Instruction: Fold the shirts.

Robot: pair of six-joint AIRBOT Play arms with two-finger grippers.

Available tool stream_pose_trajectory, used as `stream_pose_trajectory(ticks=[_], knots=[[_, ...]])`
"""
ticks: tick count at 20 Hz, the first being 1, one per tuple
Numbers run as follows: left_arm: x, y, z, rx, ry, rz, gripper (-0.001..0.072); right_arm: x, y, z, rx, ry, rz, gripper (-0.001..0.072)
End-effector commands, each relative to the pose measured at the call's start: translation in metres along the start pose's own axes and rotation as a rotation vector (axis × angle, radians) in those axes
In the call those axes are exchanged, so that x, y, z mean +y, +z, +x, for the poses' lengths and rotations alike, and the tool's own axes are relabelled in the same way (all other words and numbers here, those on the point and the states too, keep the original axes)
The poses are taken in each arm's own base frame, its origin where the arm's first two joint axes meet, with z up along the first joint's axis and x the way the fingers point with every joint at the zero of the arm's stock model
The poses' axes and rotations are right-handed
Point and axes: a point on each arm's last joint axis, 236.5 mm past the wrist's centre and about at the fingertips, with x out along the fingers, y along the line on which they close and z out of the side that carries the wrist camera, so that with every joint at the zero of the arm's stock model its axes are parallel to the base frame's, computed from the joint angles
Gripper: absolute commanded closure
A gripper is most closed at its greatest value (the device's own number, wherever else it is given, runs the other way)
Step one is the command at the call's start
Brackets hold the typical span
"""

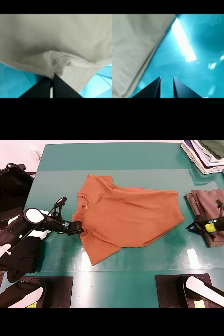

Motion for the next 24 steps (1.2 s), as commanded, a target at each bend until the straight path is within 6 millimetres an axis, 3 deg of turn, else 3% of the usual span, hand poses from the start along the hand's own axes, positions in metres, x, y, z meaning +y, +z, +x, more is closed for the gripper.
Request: stream_pose_trajectory(ticks=[1, 2, 8, 10, 12, 13, 15, 17, 18, 20, 22, 24], knots=[[-0.005, 0.008, -0.004, -0.021, -0.006, 0.01, 0.0684, 0.004, 0.0, 0.034, 0.0, 0.129, 0.092, 0.0462], [-0.005, 0.008, -0.004, -0.02, -0.006, 0.009, 0.0684, 0.007, 0.002, 0.041, 0.008, 0.138, 0.096, 0.0397], [-0.005, 0.006, -0.004, -0.015, -0.007, 0.003, 0.0684, 0.033, 0.014, 0.075, 0.049, 0.101, -0.017, 0.0407], [-0.005, 0.004, -0.004, -0.006, -0.008, 0.003, 0.0684, 0.042, 0.02, 0.077, 0.026, 0.089, -0.059, 0.0559], [-0.006, 0.002, -0.004, 0.002, -0.008, 0.003, 0.0684, 0.049, 0.022, 0.078, 0.018, 0.087, -0.088, 0.0592], [-0.006, 0.001, -0.004, 0.005, -0.008, 0.003, 0.0684, 0.052, 0.022, 0.079, 0.018, 0.086, -0.099, 0.0693], [-0.008, 0.004, -0.006, 0.003, -0.012, 0.009, 0.0685, 0.06, 0.021, 0.074, 0.02, 0.094, -0.123, 0.0691], [-0.022, 0.018, -0.023, -0.035, -0.016, 0.06, 0.0685, 0.079, 0.027, 0.049, -0.028, 0.115, -0.203, 0.0691], [-0.033, 0.03, -0.038, -0.078, -0.02, 0.102, 0.0685, 0.092, 0.033, 0.027, -0.074, 0.119, -0.255, 0.0691], [-0.067, 0.063, -0.088, -0.21, -0.041, 0.192, 0.0685, 0.116, 0.041, -0.031, -0.189, 0.09, -0.388, 0.0691], [-0.113, 0.092, -0.162, -0.403, -0.082, 0.292, 0.0684, 0.145, 0.038, -0.102, -0.336, 0.059, -0.519, 0.0691], [-0.163, 0.103, -0.253, -0.628, -0.108, 0.417, 0.0685, 0.179, 0.027, -0.176, -0.525, 0.06, -0.602, 0.0692]])
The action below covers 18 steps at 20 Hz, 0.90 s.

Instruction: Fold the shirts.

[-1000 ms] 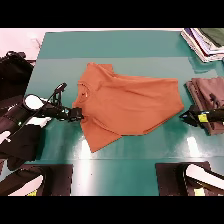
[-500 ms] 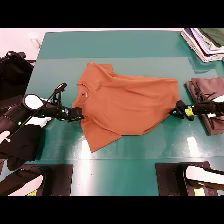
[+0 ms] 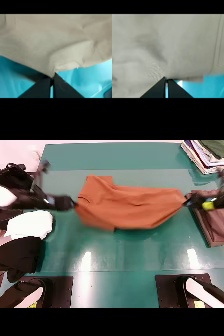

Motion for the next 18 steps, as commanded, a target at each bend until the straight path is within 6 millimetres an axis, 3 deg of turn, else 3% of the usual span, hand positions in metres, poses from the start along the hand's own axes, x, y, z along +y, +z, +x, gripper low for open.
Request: stream_pose_trajectory(ticks=[1, 4, 6, 8, 10, 11, 13, 16, 18], knots=[[-0.08, 0.088, -0.125, -0.356, -0.03, 0.218, 0.0685, 0.055, 0.039, -0.117, -0.269, -0.078, -0.165, 0.0691], [-0.152, 0.123, -0.246, -0.645, -0.057, 0.388, 0.0686, 0.094, 0.053, -0.209, -0.495, -0.139, -0.231, 0.0691], [-0.18, 0.132, -0.312, -0.808, -0.037, 0.452, 0.0686, 0.114, 0.056, -0.252, -0.603, -0.16, -0.256, 0.0692], [-0.193, 0.137, -0.36, -0.941, 0.007, 0.502, 0.0687, 0.124, 0.057, -0.276, -0.648, -0.169, -0.258, 0.0692], [-0.196, 0.147, -0.385, -1.042, 0.033, 0.517, 0.0687, 0.129, 0.057, -0.281, -0.612, -0.166, -0.251, 0.0692], [-0.189, 0.153, -0.382, -1.042, 0.067, 0.517, 0.0687, 0.129, 0.058, -0.279, -0.576, -0.168, -0.252, 0.0693], [-0.157, 0.166, -0.339, -0.914, 0.155, 0.491, 0.0687, 0.12, 0.061, -0.264, -0.476, -0.169, -0.217, 0.0693], [-0.093, 0.176, -0.222, -0.566, 0.224, 0.412, 0.0685, 0.091, 0.072, -0.217, -0.299, -0.167, -0.135, 0.0693], [-0.044, 0.177, -0.137, -0.355, 0.254, 0.343, 0.0684, 0.061, 0.074, -0.169, -0.156, -0.161, -0.068, 0.0693]])
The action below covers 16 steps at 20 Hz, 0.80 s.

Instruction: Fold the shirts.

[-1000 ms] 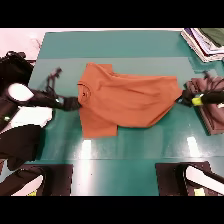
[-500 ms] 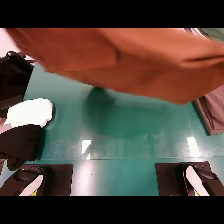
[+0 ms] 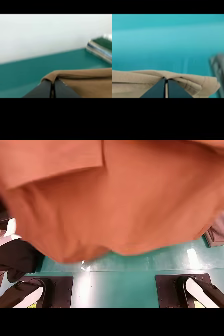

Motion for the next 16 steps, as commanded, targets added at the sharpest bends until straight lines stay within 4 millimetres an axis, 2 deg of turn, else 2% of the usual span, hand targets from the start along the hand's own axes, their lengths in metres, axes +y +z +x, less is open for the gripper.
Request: stream_pose_trajectory(ticks=[1, 3, 5, 6, 8, 10, 11, 12, 13, 16], knots=[[0.035, -0.113, 0.103, 0.372, 0.027, -0.062, 0.0684, -0.031, -0.039, 0.075, 0.278, 0.006, 0.102, 0.0693], [0.049, -0.192, 0.159, 0.563, 0.031, -0.152, 0.0684, -0.052, -0.082, 0.128, 0.468, 0.012, 0.18, 0.0693], [0.06, -0.266, 0.199, 0.722, 0.034, -0.207, 0.0683, -0.064, -0.127, 0.177, 0.637, 0.027, 0.233, 0.0693], [0.066, -0.298, 0.213, 0.786, 0.04, -0.223, 0.0683, -0.067, -0.143, 0.197, 0.685, 0.036, 0.236, 0.0693], [0.074, -0.341, 0.233, 0.86, 0.048, -0.244, 0.0684, -0.066, -0.155, 0.236, 0.708, 0.051, 0.223, 0.0692], [0.078, -0.356, 0.242, 0.875, 0.055, -0.249, 0.0671, -0.062, -0.146, 0.268, 0.667, 0.059, 0.198, 0.0689], [0.08, -0.355, 0.244, 0.866, 0.058, -0.25, 0.0362, -0.06, -0.137, 0.278, 0.647, 0.064, 0.186, 0.0604], [0.083, -0.351, 0.242, 0.863, 0.063, -0.253, 0.005, -0.057, -0.128, 0.282, 0.632, 0.073, 0.177, 0.0372], [0.088, -0.348, 0.237, 0.877, 0.068, -0.258, 0.0049, -0.056, -0.119, 0.282, 0.628, 0.079, 0.164, 0.0303], [0.107, -0.339, 0.199, 0.969, 0.093, -0.287, 0.005, -0.057, -0.107, 0.261, 0.642, 0.085, 0.136, 0.0305]])
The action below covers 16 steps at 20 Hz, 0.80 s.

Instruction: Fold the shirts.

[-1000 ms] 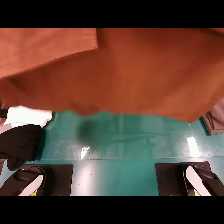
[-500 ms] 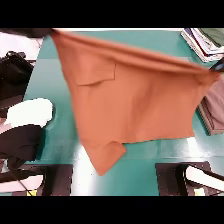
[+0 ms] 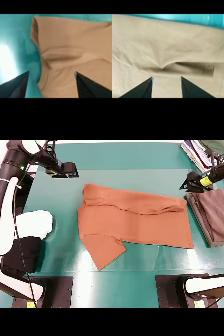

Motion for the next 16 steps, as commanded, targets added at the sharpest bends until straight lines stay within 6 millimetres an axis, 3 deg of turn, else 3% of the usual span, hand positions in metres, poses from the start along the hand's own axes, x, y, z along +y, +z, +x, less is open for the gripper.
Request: stream_pose_trajectory(ticks=[1, 3, 5, 8, 10, 12, 14, 16], knots=[[0.022, -0.026, -0.025, 0.113, 0.018, -0.038, 0.005, 0.001, -0.005, -0.016, 0.028, 0.004, -0.036, 0.031], [0.026, -0.042, -0.036, 0.131, 0.024, -0.048, 0.0049, 0.001, -0.02, -0.027, 0.016, 0.002, -0.045, 0.0335], [0.026, -0.074, -0.035, 0.154, 0.025, -0.072, 0.0049, 0.002, -0.04, -0.032, 0.01, 0.002, -0.041, 0.0334], [0.032, -0.16, -0.014, 0.245, 0.029, -0.136, 0.0049, 0.005, -0.067, -0.033, -0.006, 0.001, -0.041, 0.0334], [0.026, -0.218, 0.004, 0.299, -0.01, -0.203, 0.0049, 0.01, -0.078, -0.031, -0.03, 0.001, -0.048, 0.0334], [0.017, -0.263, 0.022, 0.339, -0.063, -0.281, 0.0049, 0.015, -0.085, -0.028, -0.052, 0.002, -0.057, 0.0334], [0.0, -0.286, 0.038, 0.35, -0.153, -0.334, 0.0049, 0.021, -0.092, -0.026, -0.058, 0.006, -0.072, 0.0334], [-0.011, -0.292, 0.049, 0.323, -0.215, -0.382, 0.0049, 0.025, -0.098, -0.024, -0.048, 0.009, -0.082, 0.0334]])
